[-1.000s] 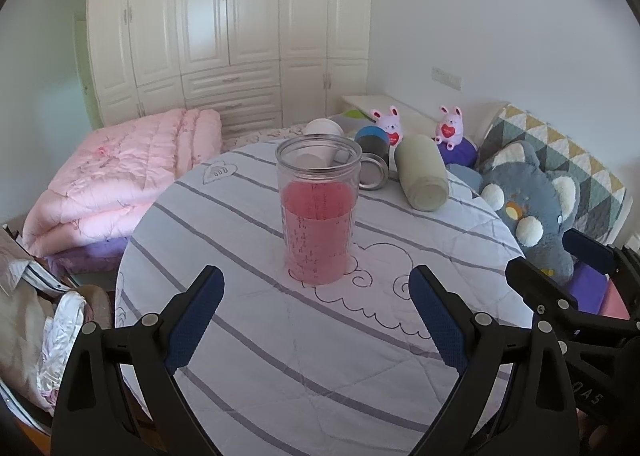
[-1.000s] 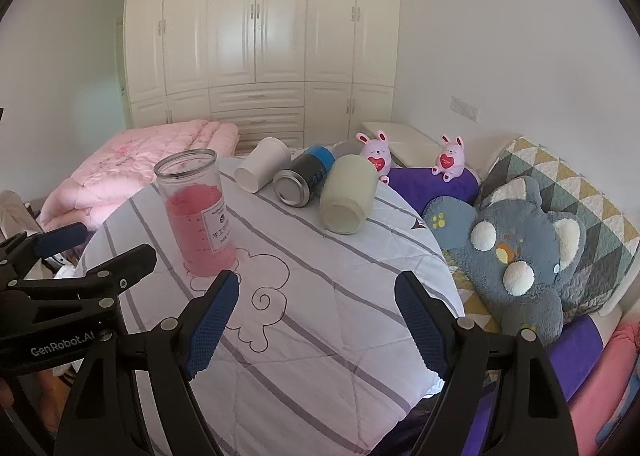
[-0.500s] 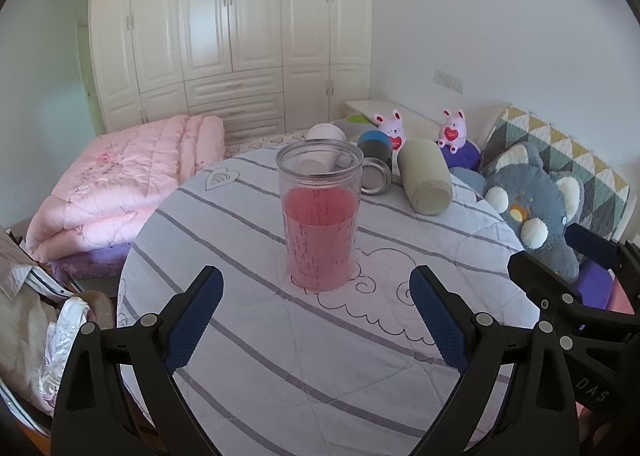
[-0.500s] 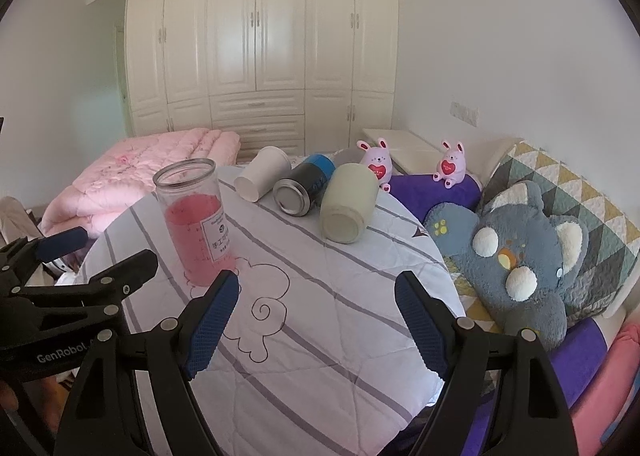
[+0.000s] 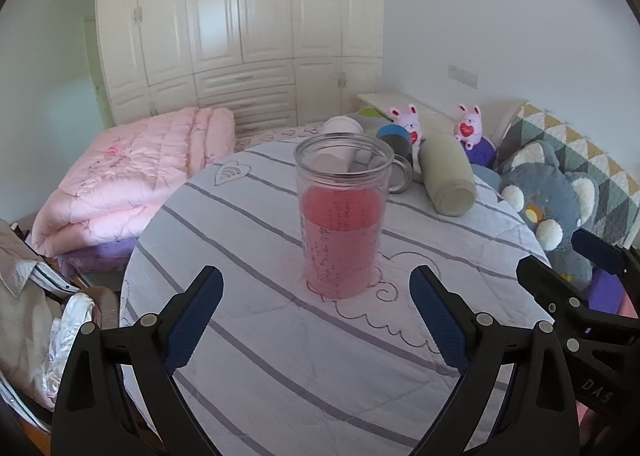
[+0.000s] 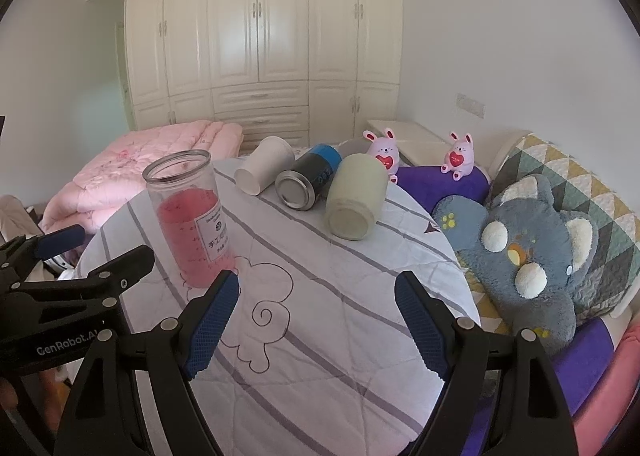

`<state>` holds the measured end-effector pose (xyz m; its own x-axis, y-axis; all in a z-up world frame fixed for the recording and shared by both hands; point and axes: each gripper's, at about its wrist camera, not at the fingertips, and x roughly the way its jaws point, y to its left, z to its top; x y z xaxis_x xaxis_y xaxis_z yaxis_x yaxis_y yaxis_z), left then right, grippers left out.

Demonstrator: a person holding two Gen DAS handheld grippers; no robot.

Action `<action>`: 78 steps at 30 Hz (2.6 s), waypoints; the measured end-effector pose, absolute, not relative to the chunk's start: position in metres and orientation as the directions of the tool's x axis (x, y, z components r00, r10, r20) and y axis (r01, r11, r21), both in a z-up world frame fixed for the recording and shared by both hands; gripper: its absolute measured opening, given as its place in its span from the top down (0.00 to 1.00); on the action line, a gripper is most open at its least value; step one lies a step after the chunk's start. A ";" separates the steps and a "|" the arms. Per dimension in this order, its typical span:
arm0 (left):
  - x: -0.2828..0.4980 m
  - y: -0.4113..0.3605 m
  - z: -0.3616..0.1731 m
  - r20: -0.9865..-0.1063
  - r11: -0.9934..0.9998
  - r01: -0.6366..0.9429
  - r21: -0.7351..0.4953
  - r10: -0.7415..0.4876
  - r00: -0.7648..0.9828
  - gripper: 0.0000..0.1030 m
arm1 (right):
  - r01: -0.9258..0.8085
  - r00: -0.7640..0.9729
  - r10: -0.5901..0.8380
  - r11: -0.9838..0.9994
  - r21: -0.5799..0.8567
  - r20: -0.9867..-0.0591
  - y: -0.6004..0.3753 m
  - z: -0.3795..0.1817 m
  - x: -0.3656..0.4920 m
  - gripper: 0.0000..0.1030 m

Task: Flip cup upright

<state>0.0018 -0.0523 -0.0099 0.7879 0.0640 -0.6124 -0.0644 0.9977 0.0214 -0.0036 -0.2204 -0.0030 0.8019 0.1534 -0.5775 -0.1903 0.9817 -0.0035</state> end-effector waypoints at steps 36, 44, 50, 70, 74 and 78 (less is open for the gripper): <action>0.077 -0.016 -0.001 -0.626 0.989 -0.144 -0.006 0.109 0.772 0.04 | -0.205 0.769 0.158 0.979 -0.004 -0.620 -0.206 -0.008 0.042 0.21; 0.056 -0.032 0.012 -0.610 0.995 -0.096 0.002 0.077 0.789 0.02 | -0.209 0.780 0.155 0.978 -0.019 -0.606 -0.203 -0.002 0.031 0.21; 0.034 -0.044 0.023 -0.564 0.994 -0.098 0.051 0.110 0.819 0.00 | -0.205 0.787 0.158 0.979 -0.011 -0.596 -0.206 0.002 0.022 0.21; -0.009 -0.045 0.030 -0.568 0.997 -0.081 0.007 0.071 0.820 0.00 | -0.215 0.802 0.151 0.976 -0.042 -0.577 -0.199 0.006 -0.004 0.21; -0.011 -0.052 0.030 -0.563 0.998 -0.055 0.034 0.065 0.824 0.00 | -0.203 0.804 0.127 0.977 -0.068 -0.581 -0.197 0.012 -0.006 0.21; -0.012 -0.056 0.039 -0.526 0.999 -0.035 0.040 0.051 0.849 0.00 | -0.187 0.813 0.116 0.980 -0.068 -0.570 -0.199 0.018 -0.006 0.21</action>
<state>-0.0121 -0.0565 0.0387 0.8490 0.0506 -0.5260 -0.0347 0.9986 0.0402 -0.0062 -0.1990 0.0177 0.8134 0.1160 -0.5701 -0.1872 0.9800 -0.0677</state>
